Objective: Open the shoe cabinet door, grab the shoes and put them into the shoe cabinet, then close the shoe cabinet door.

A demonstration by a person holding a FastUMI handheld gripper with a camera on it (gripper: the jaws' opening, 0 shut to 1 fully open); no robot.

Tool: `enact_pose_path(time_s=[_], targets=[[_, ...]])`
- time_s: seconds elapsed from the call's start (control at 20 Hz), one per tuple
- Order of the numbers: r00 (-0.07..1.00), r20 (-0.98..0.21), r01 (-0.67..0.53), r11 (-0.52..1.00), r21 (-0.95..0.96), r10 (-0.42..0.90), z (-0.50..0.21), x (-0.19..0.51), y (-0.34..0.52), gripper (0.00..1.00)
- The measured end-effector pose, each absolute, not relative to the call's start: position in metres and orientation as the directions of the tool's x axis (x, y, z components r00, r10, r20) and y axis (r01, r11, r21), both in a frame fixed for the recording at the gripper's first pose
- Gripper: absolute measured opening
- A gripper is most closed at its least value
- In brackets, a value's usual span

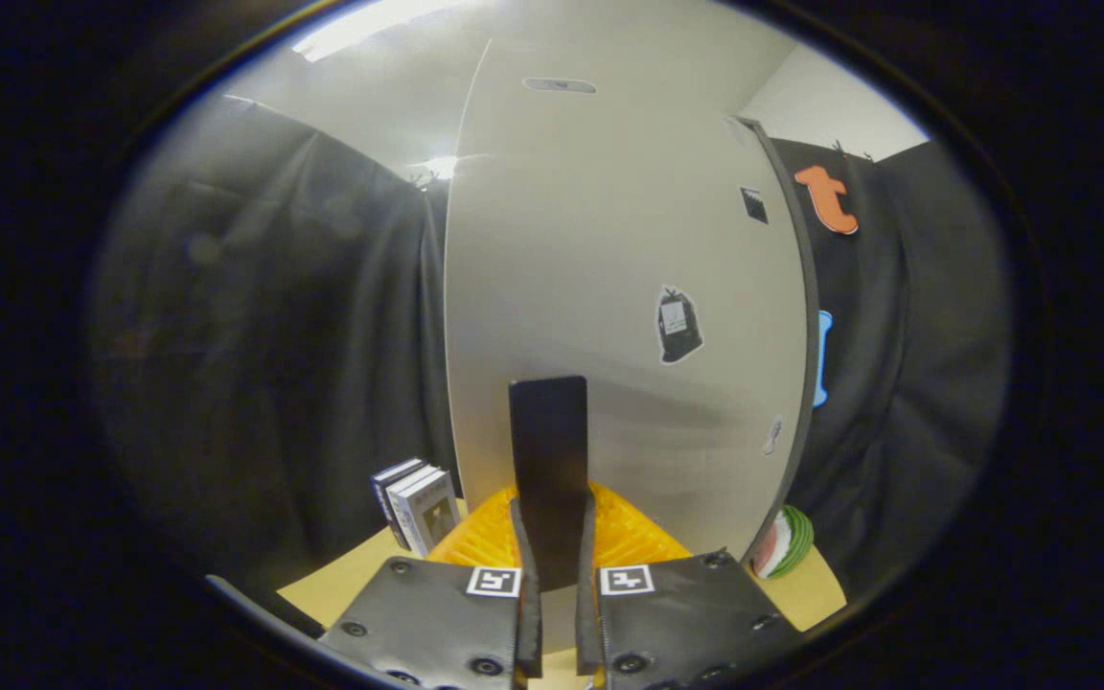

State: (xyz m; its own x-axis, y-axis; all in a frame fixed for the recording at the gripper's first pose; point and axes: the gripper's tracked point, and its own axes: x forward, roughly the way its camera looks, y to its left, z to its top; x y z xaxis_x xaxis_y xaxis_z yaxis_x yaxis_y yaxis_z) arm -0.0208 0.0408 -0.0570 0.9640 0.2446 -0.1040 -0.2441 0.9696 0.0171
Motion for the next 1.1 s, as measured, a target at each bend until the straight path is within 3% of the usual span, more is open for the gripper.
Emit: enact_pose_path(time_s=[0.35, 1.1], targets=[[0.965, -0.113, -0.240, 0.971, -0.003, 0.238, -0.052, -0.068, -0.028, 0.15], [0.993, -0.107, -0.058, 0.998, -0.021, 0.056, -0.046, -0.090, -0.184, 0.12]])
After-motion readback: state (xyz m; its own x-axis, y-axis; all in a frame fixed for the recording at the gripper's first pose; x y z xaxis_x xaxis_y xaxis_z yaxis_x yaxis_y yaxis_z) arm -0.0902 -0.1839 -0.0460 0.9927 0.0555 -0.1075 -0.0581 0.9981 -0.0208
